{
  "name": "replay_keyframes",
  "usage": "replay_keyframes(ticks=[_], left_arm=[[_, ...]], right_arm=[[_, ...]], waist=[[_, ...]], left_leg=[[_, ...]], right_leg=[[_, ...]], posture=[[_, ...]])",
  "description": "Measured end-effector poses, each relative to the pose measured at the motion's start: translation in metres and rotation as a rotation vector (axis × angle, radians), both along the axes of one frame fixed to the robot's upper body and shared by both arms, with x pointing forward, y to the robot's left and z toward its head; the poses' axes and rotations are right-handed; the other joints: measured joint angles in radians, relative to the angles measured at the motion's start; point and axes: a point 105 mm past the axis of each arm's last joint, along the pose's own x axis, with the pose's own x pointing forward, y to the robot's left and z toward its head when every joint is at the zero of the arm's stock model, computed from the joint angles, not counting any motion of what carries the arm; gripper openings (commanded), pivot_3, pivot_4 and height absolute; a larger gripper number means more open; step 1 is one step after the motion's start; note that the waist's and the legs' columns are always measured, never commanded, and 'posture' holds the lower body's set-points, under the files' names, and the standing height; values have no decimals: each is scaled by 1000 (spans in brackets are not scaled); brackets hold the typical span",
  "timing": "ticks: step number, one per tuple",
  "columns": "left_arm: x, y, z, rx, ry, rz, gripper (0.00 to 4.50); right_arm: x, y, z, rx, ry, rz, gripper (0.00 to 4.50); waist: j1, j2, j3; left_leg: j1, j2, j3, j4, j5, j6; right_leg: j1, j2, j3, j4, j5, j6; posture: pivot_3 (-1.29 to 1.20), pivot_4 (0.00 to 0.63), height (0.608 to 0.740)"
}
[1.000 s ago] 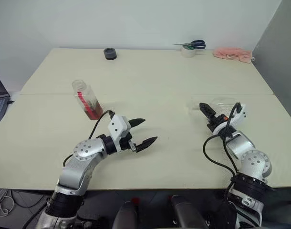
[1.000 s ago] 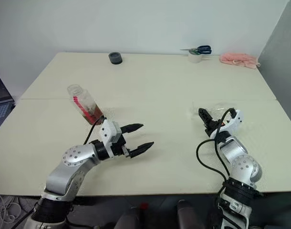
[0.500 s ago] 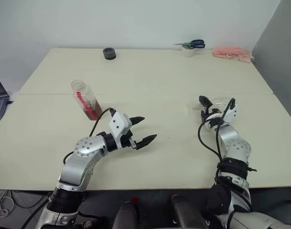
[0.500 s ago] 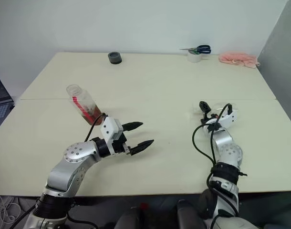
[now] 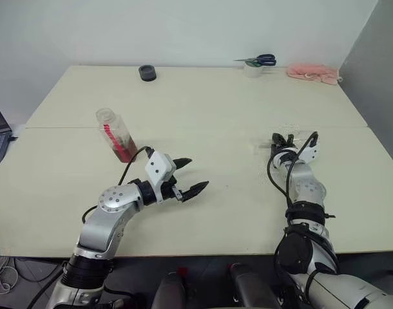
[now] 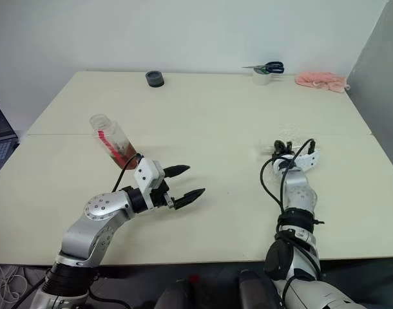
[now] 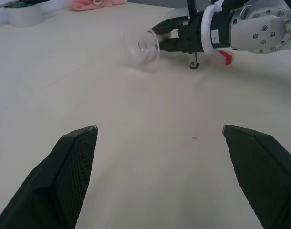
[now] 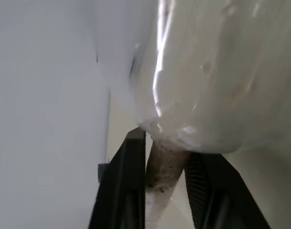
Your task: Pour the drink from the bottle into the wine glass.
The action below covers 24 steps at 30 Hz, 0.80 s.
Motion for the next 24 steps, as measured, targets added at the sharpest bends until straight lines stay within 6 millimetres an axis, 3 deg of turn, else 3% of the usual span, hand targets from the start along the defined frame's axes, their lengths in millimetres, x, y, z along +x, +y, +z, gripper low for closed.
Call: replay_keyframes(ticks=[4, 8, 10, 12, 15, 20, 24], left_arm=[[-1, 5, -4, 8, 12, 22, 4500], [-3, 21, -4, -9, 22, 97, 4500], [-4, 30, -3, -26, 29, 139, 4500], [-6, 37, -2, -49, 43, 175, 4500], [-12, 42, -2, -59, 56, 207, 4500], [-23, 50, 1, -76, 66, 259, 4500], [-28, 54, 7, -88, 61, 289, 4500]], right_arm=[[-3, 21, 29, -371, -102, 79, 220], [-20, 80, 95, -918, -491, 170, 220], [-30, 115, 106, -1091, -657, 201, 220], [-37, 149, 92, -1220, -749, 264, 220], [-40, 185, 49, -1334, -770, 361, 220], [-37, 194, 16, -1374, -743, 402, 220], [-32, 188, 5, -1365, -707, 399, 220]], waist=[[0, 3, 2], [-6, 4, 2], [-7, 2, 1], [-4, 2, 1], [2, 2, 2], [9, -1, 2], [8, -1, 2]], left_leg=[[-5, 0, 1, -1, 0, 0], [-5, 1, 3, -4, 0, 0], [-3, 2, 3, -8, 0, 0], [-3, 2, 2, -8, 0, 0], [-4, 0, 3, -8, 0, -1], [-5, -2, 3, -6, 0, -1], [-4, -1, 2, -5, 0, -1]], right_leg=[[-7, 0, 1, 1, 0, 0], [-10, 0, 3, 1, 1, -2], [-10, 1, 2, 1, 1, -2], [-10, 1, 2, 1, 1, -3], [-10, -2, 2, 1, 2, -5], [-9, -7, 1, 0, 3, -5], [-9, -4, 1, 1, 3, -5]], posture=[[0, 150, 740], [0, 150, 740], [0, 150, 740], [0, 150, 740], [0, 150, 740], [0, 150, 740], [0, 150, 740]])
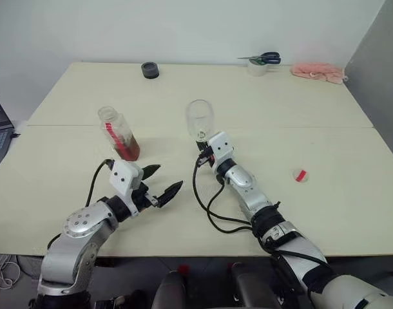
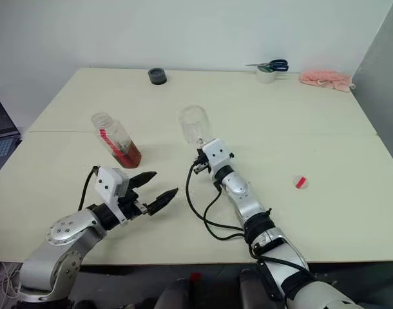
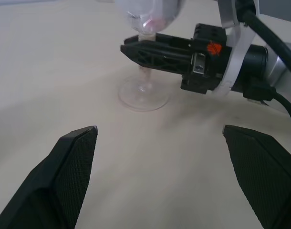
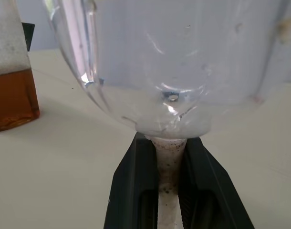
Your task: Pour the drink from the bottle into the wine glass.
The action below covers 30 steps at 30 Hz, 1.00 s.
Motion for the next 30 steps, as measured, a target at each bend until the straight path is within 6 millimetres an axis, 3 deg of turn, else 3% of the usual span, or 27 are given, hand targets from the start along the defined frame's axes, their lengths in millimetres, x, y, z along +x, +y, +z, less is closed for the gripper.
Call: replay_keyframes(ticks=[7, 8, 11, 14, 19, 23, 26, 30], left_arm=[[-1, 0, 1, -3, 1, 14, 4500], [-1, 1, 1, 0, 1, 16, 4500], [0, 1, 3, 2, -7, 20, 4500], [2, 1, 5, 2, -15, 20, 4500], [3, 2, 5, 1, -18, 20, 4500], [2, 6, 2, 0, -6, 36, 4500], [2, 22, -6, 2, 6, 104, 4500], [4, 52, -11, -40, -36, 282, 4500]], right_arm=[[4, 0, -3, 3, 26, 6, 220], [4, 0, -4, 6, 28, 5, 780], [6, -4, -10, 4, 55, -9, 1502], [6, -9, -25, -19, 104, -23, 2585], [7, -13, -25, -27, 100, -29, 4327], [6, -16, -22, -51, 75, -10, 4436], [-4, -28, -25, -89, 77, 51, 4436], [-31, -79, -26, -230, 101, 137, 4436]], waist=[[-6, 0, 0], [-6, 0, 0], [-6, 0, 0], [-7, 0, 0], [-8, 0, 0], [-8, 0, 0], [-4, 0, 0], [14, 0, 0]], left_leg=[[2, 1, -1, 0, 0, 0], [3, 1, -1, 0, 0, 0], [3, 1, -2, 0, 0, 0], [3, 0, -2, 0, 0, 0], [3, 1, -2, 0, 0, 0], [3, 1, -2, 0, 0, 0], [2, 0, -3, 0, 0, 0], [1, -2, -3, 2, 0, 0]], right_leg=[[2, 2, 0, 1, 0, 0], [3, 2, 0, 1, 0, 0], [4, 2, -1, 0, 0, 0], [4, 2, -1, 0, 0, 0], [4, 2, -1, 0, 0, 0], [4, 2, -1, 0, 0, 0], [4, 1, -2, 0, 0, 0], [4, -2, -2, -1, 0, 1]], posture=[[0, 150, 740], [0, 150, 740], [0, 150, 740], [0, 150, 740], [0, 150, 740], [0, 150, 740], [0, 150, 740], [0, 150, 740]])
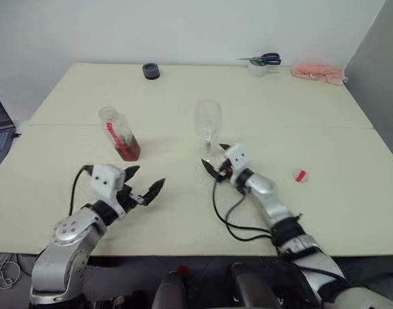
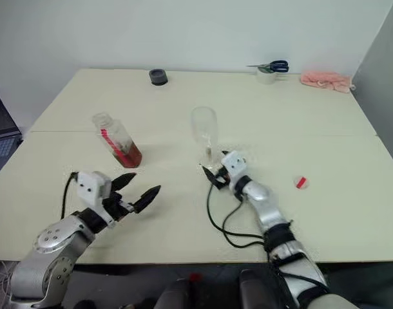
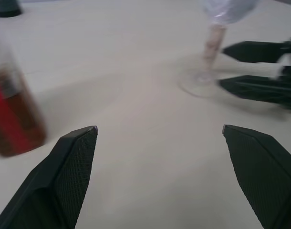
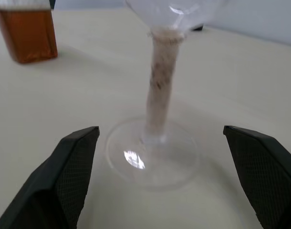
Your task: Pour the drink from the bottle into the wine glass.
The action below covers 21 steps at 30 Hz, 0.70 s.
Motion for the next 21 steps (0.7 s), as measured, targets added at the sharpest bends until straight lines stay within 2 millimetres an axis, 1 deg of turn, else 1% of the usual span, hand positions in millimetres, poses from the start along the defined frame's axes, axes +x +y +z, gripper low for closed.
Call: replay_keyframes(ticks=[1, 3, 4, 6, 7, 8, 9, 10, 11, 12, 14, 15, 17, 18, 21], left_arm=[[1, 9, 1, -26, -25, 64, 4500], [2, 18, 0, -62, -49, 138, 4500], [4, 22, -2, -84, -63, 182, 4500], [5, 29, -4, -86, -67, 225, 4500], [7, 33, -5, -84, -72, 248, 4500], [10, 36, -2, -80, -84, 266, 4500], [15, 37, 2, -79, -97, 281, 4500], [20, 39, 8, -75, -109, 294, 4500], [23, 41, 12, -68, -118, 304, 4500], [25, 45, 17, -50, -127, 319, 4500], [29, 51, 20, -13, -123, 338, 4500], [32, 54, 23, 4, -127, 343, 4500], [37, 54, 30, 17, -142, 342, 4500], [41, 50, 36, 16, -159, 331, 4500], [49, 44, 48, -2, -178, 310, 4500]], right_arm=[[-7, -15, 7, -35, 23, 19, 4436], [-17, -29, 20, -72, 52, 59, 4436], [-28, -38, 32, -111, 80, 116, 4436], [-39, -50, 51, -140, 105, 164, 4436], [-42, -54, 61, -145, 139, 189, 4436], [-41, -57, 75, -142, 152, 206, 4436], [-40, -57, 95, -131, 158, 227, 4436], [-40, -56, 124, -126, 127, 254, 4436], [-42, -53, 149, -121, 75, 273, 4436], [-48, -47, 177, -124, 5, 305, 4436], [-52, -32, 212, -134, -86, 344, 4436], [-54, -23, 222, -123, -114, 366, 4436], [-53, -8, 229, -82, -113, 407, 4436], [-52, -1, 228, -72, -99, 423, 4436], [-50, 11, 221, -85, -71, 448, 4436]], waist=[[4, 0, 0], [5, 0, 0], [5, 0, 0], [4, 0, 0], [2, 0, 0], [0, 0, 0], [-1, 1, 1], [-2, 2, 2], [-1, 1, 2], [-2, 1, 1], [-4, 0, 1], [-4, 0, 1], [0, 0, 1], [3, 0, 1], [14, 0, 1]], left_leg=[[0, 0, 0, 1, 0, 0], [0, 0, 1, 3, 0, 0], [1, 0, 0, 4, 0, 0], [3, 2, 0, 4, 0, 0], [3, 2, 0, 4, 0, 0], [3, 1, 0, 3, 0, 1], [3, 1, 0, 4, 0, 0], [2, 1, 1, 4, 0, 1], [2, 1, 0, 4, 0, 1], [2, 3, -1, 4, -1, 1], [2, 3, -1, 3, -1, 1], [2, 3, -1, 2, -1, 1], [1, 2, -1, 3, -1, 1], [0, 2, -1, 3, -1, 1], [-2, 0, 0, 5, -1, 1]], right_leg=[[0, 0, 0, 0, 0, 0], [1, 1, 0, 0, -2, 4], [2, 2, 0, 0, -3, 5], [4, 4, 0, 0, -3, 5], [4, 4, 1, 0, -3, 5], [4, 4, 1, 0, -3, 5], [4, 5, 1, 1, -2, 5], [3, 5, 1, 1, -2, 5], [3, 5, 0, 0, -2, 5], [3, 6, 0, 0, -3, 4], [3, 6, -1, -1, -3, 4], [3, 6, -1, -1, -3, 3], [2, 5, -1, -1, 0, 0], [1, 4, -1, -1, 0, 0], [1, 1, -2, -1, 0, 0]], posture=[[0, 150, 740], [0, 150, 740], [0, 150, 740], [0, 150, 740], [0, 150, 740], [0, 150, 740], [0, 150, 740], [0, 150, 740], [0, 150, 740], [0, 150, 740], [0, 150, 740], [0, 150, 740], [0, 150, 740], [0, 150, 740], [0, 150, 740]])
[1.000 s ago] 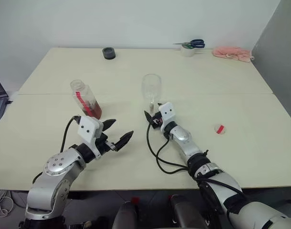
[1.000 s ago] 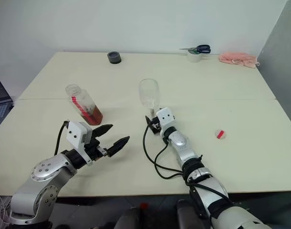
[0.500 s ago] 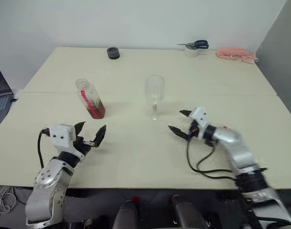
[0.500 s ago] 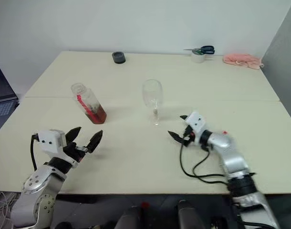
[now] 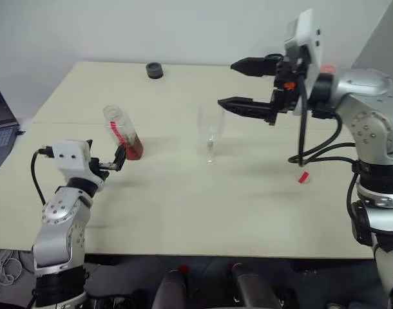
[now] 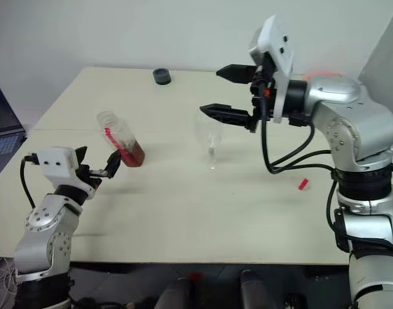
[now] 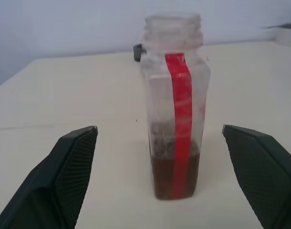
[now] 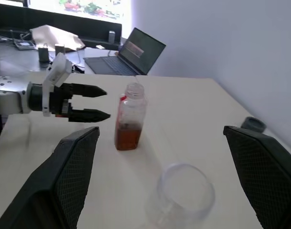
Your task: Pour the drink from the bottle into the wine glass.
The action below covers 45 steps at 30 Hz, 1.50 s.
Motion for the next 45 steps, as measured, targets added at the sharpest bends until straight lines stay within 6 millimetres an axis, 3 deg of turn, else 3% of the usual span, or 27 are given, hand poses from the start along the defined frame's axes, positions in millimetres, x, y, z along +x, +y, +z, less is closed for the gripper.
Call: replay_keyframes(ticks=[5, 11, 30, 33, 38, 43, 45], left_arm=[[9, -11, 9, -10, -12, -41, 4500], [22, -18, -3, -16, 35, -67, 4500], [62, -21, 9, -25, -46, -54, 4500], [63, -21, 10, -22, -56, -54, 3934], [63, -21, 10, -17, -66, -61, 2310], [65, -20, 10, -13, -69, -67, 2143], [70, -22, 12, -17, -65, -85, 2143]], right_arm=[[6, 1, 3, -6, 6, -12, 4436], [10, -2, 0, -15, 11, -20, 4436], [13, 0, -4, -52, -2, -48, 4436], [12, 2, -6, -65, -6, -43, 4500], [10, 2, -5, -75, -23, -48, 4500], [13, -4, -12, -62, -7, -95, 4500], [14, -20, -19, -29, -3, -147, 4500]], waist=[[3, 0, 0], [-1, 0, 0], [-2, 0, 0], [-2, 0, 0], [-2, 0, 0], [-2, 0, 0], [3, 0, 0]], left_leg=[[0, 0, 0, 0, 0, 0], [1, 1, 0, 0, 0, 0], [1, 1, 0, 0, 0, 0], [1, 1, 0, -1, 0, 0], [0, 1, -1, -1, 0, 0], [0, 1, -1, 0, 0, 0], [0, 0, -2, 0, 0, 0]], right_leg=[[0, -1, 0, 0, 0, 0], [0, 1, 0, 1, 0, 0], [0, 1, -1, 1, 0, 0], [0, 0, -1, 1, 0, 0], [0, 0, -1, 1, 0, 0], [0, 0, -2, 1, 0, 0], [0, 0, -3, 1, 0, 0]], posture=[[0, 150, 740], [0, 150, 740], [0, 150, 740], [0, 150, 740], [0, 150, 740], [0, 150, 740], [0, 150, 740]])
